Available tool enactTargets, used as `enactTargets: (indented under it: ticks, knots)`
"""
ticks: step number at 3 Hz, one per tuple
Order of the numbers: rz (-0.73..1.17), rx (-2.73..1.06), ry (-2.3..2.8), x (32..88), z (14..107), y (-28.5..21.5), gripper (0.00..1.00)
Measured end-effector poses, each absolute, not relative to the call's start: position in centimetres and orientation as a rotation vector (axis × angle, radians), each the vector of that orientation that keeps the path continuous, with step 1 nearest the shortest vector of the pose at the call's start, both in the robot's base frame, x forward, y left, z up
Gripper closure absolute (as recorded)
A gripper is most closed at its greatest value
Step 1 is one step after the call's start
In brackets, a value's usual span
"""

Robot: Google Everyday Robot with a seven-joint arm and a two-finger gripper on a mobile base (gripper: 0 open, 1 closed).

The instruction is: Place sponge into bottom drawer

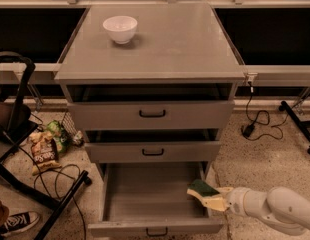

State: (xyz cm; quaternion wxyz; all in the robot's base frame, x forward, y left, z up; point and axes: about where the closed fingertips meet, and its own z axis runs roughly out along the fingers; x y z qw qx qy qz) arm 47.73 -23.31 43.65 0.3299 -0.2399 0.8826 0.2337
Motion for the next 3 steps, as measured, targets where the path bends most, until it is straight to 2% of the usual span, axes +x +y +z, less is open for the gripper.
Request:
enactTargets:
  ticks: [1,3]
  knots:
    - [0.689,-0.578,2.308,48.6,37.0,-21.3,1.0]
    - [0.669,-0.646,2.3,49.9,34.1,-19.5,1.0]
